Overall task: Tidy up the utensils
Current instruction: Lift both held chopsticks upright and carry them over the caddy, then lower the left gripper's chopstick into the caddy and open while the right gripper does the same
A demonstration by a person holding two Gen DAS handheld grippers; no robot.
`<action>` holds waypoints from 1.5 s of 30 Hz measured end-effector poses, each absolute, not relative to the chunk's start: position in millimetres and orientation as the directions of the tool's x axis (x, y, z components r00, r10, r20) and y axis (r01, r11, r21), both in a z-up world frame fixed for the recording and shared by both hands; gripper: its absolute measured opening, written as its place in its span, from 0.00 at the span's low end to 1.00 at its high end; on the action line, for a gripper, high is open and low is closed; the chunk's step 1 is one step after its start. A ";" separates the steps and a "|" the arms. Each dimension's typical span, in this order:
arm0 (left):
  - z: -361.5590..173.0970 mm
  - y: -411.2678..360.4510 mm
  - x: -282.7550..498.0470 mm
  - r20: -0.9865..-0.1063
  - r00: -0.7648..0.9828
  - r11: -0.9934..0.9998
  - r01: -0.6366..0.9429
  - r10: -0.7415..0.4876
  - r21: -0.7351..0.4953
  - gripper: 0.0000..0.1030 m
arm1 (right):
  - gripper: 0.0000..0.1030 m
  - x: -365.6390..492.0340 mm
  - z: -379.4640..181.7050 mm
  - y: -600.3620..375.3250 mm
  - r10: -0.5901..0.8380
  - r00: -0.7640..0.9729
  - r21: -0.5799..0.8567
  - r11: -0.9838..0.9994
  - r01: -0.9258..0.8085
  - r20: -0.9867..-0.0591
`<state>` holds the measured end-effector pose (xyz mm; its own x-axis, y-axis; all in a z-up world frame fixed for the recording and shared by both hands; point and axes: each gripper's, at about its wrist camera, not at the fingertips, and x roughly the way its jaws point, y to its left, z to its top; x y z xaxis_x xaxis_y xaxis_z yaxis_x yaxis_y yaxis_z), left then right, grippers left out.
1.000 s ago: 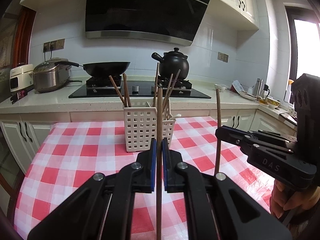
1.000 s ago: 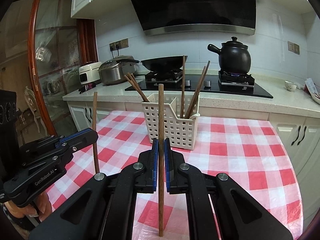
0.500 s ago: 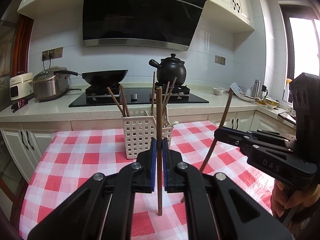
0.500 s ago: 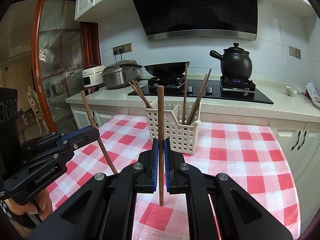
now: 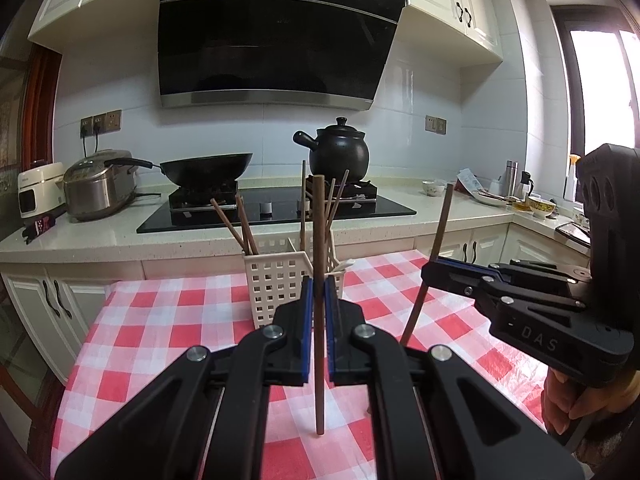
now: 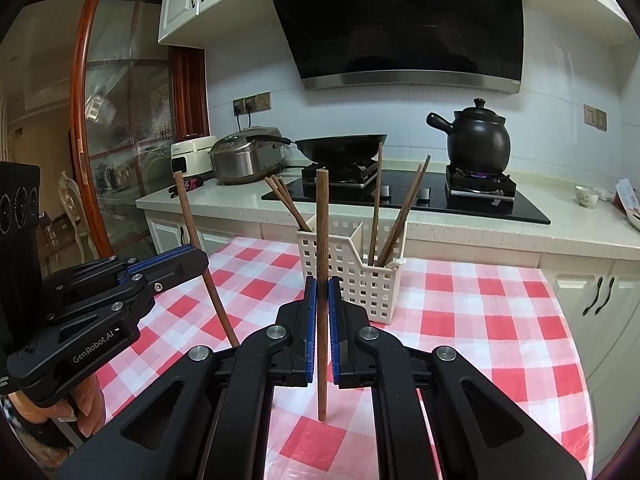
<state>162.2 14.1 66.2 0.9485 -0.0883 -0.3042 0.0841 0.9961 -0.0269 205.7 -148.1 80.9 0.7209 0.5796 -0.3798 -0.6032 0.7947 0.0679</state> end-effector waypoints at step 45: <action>184.8 52.5 344.3 -0.178 0.983 0.998 0.049 -0.052 -0.026 0.05 | 0.06 381.4 169.6 -98.0 0.593 0.734 0.019 0.782 -0.623 -0.332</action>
